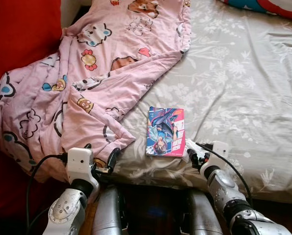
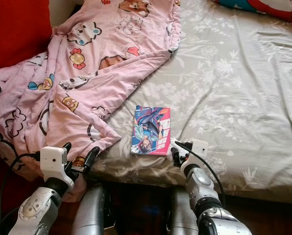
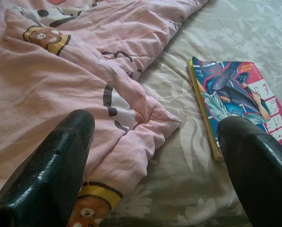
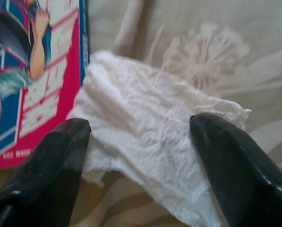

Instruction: Clean up the room

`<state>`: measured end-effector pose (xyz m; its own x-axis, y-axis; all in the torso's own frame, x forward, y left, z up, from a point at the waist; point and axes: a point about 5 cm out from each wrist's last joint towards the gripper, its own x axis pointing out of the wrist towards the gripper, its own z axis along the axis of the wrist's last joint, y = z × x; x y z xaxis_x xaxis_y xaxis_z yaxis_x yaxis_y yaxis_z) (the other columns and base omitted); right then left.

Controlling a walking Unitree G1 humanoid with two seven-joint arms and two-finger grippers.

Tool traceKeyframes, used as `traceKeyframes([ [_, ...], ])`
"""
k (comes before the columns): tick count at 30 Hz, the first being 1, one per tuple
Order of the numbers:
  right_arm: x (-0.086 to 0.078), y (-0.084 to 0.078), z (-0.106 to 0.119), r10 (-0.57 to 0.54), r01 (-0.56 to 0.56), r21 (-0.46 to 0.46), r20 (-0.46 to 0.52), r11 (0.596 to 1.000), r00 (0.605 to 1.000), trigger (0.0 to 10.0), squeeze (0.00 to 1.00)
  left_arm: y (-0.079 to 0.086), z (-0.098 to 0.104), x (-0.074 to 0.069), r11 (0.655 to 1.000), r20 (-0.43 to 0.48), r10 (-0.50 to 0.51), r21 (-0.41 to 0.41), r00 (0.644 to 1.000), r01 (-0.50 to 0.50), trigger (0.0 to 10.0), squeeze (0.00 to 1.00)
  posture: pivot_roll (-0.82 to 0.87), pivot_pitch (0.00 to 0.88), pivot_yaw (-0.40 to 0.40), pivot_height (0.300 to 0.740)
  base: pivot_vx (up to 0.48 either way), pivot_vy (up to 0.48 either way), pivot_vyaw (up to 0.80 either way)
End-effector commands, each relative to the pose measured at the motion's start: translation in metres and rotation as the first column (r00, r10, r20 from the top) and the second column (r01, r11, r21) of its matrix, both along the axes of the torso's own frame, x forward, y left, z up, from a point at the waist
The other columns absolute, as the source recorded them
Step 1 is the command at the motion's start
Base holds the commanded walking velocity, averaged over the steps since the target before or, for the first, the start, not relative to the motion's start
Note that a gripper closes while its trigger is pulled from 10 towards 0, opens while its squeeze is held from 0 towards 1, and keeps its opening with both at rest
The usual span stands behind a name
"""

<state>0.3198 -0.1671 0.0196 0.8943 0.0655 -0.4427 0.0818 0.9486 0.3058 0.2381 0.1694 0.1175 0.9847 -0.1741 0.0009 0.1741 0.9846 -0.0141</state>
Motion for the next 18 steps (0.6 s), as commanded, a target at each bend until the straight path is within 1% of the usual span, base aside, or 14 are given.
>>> traceKeyframes([
  [1,-0.0115,0.0023,-0.0140,0.000,0.002,0.022,-0.064,1.000,0.998,10.0,0.00,0.0033,-0.0047,-0.0047,1.000,-0.033,0.006,0.019,0.999,-0.005,10.0,0.00,0.05,0.323,0.028,0.617,0.000,0.000,0.00],
  [3,-0.0157,0.0043,-0.0187,0.019,-0.018,0.011,-0.090,1.000,0.996,10.0,0.00,0.0036,-0.0049,-0.0044,1.000,-0.038,0.004,0.023,0.999,-0.003,10.0,0.00,0.05,0.322,0.030,0.617,0.000,0.000,0.00],
  [5,-0.0161,0.0046,-0.0191,0.022,-0.021,0.012,-0.090,1.000,0.996,10.0,0.00,0.0034,-0.0052,-0.0045,1.000,-0.040,0.003,0.024,0.999,-0.002,10.0,0.00,0.05,0.322,0.030,0.617,0.000,0.000,0.00],
  [6,-0.0163,0.0044,-0.0192,0.021,-0.020,0.013,-0.087,1.000,0.996,0.0,0.00,0.0034,-0.0054,-0.0046,1.000,-0.042,0.003,0.026,0.999,-0.002,10.0,0.00,0.05,0.322,0.031,0.617,0.000,0.000,0.00],
  [13,-0.0136,0.0014,-0.0159,0.004,-0.004,0.012,-0.066,1.000,0.998,0.0,0.00,0.0036,-0.0084,-0.0047,0.999,-0.054,0.002,0.035,0.999,0.000,10.0,0.00,0.05,0.315,0.030,0.617,0.000,0.000,0.00],
  [16,-0.0148,0.0021,-0.0176,0.030,-0.032,-0.022,-0.085,0.999,0.996,0.0,0.00,0.0035,-0.0097,-0.0036,0.999,-0.062,-0.002,0.039,0.998,0.004,10.0,0.00,0.05,0.313,0.028,0.617,0.000,0.000,0.00],
  [18,-0.0153,0.0039,-0.0180,0.038,-0.039,-0.017,-0.081,0.999,0.996,0.0,0.00,0.0036,-0.0098,-0.0035,0.999,-0.063,-0.003,0.039,0.998,0.005,10.0,0.00,0.05,0.312,0.028,0.617,0.000,0.000,0.00],
])
